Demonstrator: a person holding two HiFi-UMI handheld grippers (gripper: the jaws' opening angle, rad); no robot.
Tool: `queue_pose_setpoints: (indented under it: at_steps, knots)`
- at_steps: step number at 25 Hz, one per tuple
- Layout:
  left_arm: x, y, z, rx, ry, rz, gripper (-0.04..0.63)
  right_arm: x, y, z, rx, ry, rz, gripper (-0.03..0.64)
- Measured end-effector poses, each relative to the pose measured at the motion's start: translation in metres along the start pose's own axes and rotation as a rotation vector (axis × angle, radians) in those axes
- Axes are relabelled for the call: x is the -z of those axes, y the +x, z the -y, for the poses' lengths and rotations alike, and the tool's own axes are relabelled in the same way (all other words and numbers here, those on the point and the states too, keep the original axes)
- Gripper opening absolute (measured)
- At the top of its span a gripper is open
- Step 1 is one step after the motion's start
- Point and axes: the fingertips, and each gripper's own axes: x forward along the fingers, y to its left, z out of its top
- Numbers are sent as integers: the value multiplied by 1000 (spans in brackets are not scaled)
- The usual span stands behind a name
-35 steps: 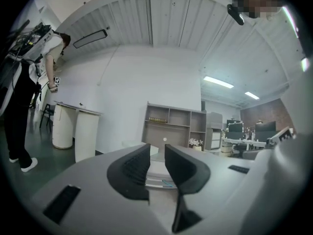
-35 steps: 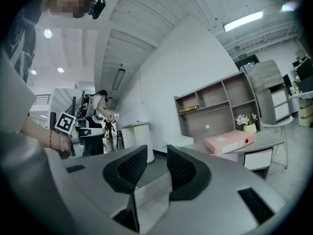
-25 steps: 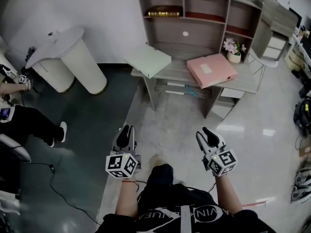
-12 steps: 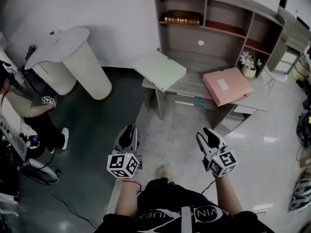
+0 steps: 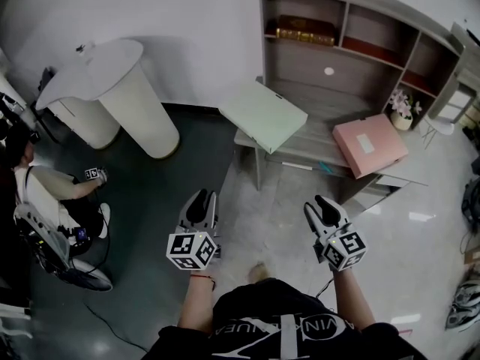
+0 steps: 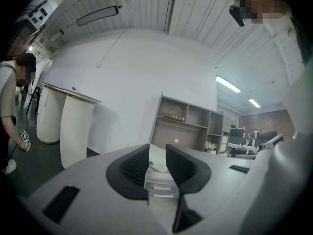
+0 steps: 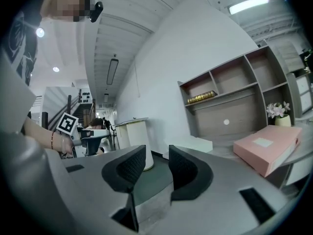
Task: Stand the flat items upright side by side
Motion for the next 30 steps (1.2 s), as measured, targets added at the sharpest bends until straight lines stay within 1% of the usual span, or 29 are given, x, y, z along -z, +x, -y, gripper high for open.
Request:
queue_pose_setpoints:
  at_steps: [7,15,19,22,25,30]
  knots:
    - [8,24,-30,10,-35,-16,91,-2,35,-1,10,-3,-15,155]
    - [32,35,-35,19,-76,-50,91,9,45,5,19,-4,-46,155]
    - [39,45,-39,14,-75,-79,92,15,61,11,1,-4,-61,155]
    - [36,56,-50,-12,-78,-79,91,17,82,16,-21,5,-68,155]
    - [34,76,-58,-30,-84,-84,91,16,104,24,-51,-4,-89,158]
    - [35,119,-63,-38,-101,-95,91,16,142,41,-107,-10,-117,161]
